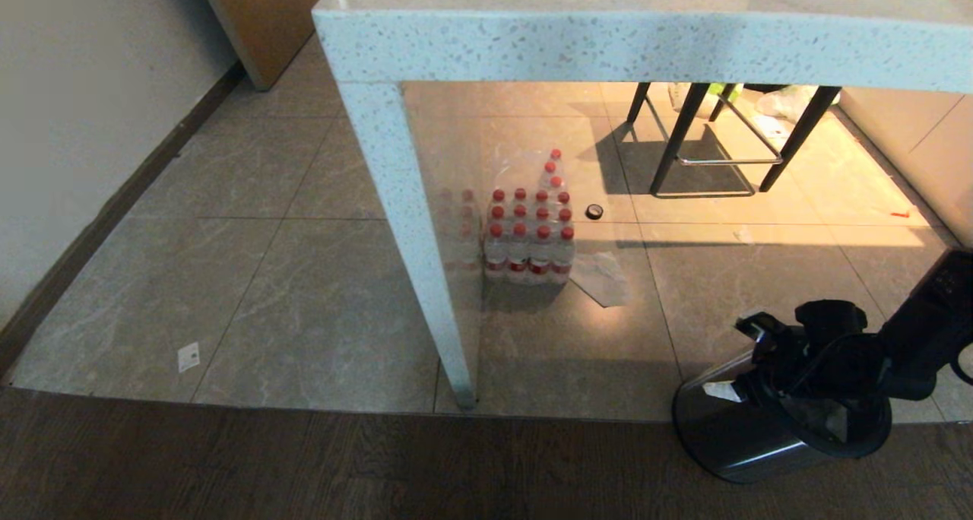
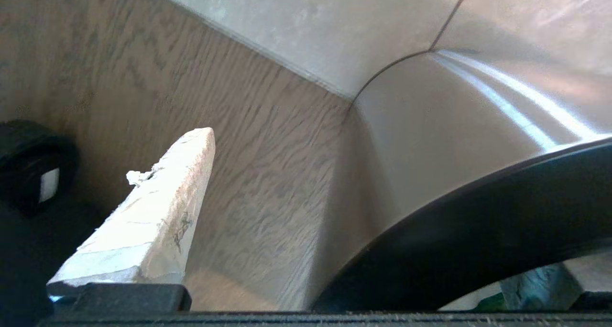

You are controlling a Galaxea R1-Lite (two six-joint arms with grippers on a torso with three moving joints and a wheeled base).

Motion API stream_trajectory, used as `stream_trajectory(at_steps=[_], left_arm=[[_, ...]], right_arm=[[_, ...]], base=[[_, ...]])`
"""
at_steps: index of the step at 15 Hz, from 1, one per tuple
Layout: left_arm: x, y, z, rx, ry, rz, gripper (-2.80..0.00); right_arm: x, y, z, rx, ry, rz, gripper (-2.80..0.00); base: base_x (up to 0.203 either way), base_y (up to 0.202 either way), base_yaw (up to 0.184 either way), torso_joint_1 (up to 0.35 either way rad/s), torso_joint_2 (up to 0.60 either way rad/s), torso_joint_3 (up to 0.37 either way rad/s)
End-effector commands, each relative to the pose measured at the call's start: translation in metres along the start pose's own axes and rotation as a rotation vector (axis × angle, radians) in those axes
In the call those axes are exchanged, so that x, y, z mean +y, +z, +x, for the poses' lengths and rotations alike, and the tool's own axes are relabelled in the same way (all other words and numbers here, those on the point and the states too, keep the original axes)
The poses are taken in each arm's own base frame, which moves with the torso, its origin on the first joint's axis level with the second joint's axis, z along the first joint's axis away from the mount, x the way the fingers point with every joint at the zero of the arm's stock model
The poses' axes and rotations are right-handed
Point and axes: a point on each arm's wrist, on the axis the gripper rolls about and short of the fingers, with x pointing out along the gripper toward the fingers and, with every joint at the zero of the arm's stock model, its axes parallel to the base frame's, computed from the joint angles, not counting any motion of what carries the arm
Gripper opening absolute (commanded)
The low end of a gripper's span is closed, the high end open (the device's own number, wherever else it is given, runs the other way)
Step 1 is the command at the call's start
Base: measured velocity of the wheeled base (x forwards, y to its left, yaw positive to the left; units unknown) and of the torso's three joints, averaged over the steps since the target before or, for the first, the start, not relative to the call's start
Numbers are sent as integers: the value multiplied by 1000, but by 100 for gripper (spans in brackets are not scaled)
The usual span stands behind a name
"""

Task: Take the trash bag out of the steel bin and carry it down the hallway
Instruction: Place the outer trash can on the ground

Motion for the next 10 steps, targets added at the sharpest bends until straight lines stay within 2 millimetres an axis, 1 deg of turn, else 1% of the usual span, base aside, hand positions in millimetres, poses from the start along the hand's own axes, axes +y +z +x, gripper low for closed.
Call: stream_trajectory(at_steps=[1, 8, 10], left_arm=[[0, 0, 0, 1, 0, 0, -280], [0, 0, 0, 1, 1, 0, -280], [0, 0, 0, 1, 1, 0, -280]], right_arm=[[0, -1, 2, -2, 4, -3, 0], [-5, 7, -8, -31, -19, -11, 0], [-4, 4, -7, -19, -17, -8, 0]], base=[[0, 0, 0, 0, 0, 0], [0, 0, 0, 0, 0, 0], [0, 0, 0, 0, 0, 0]])
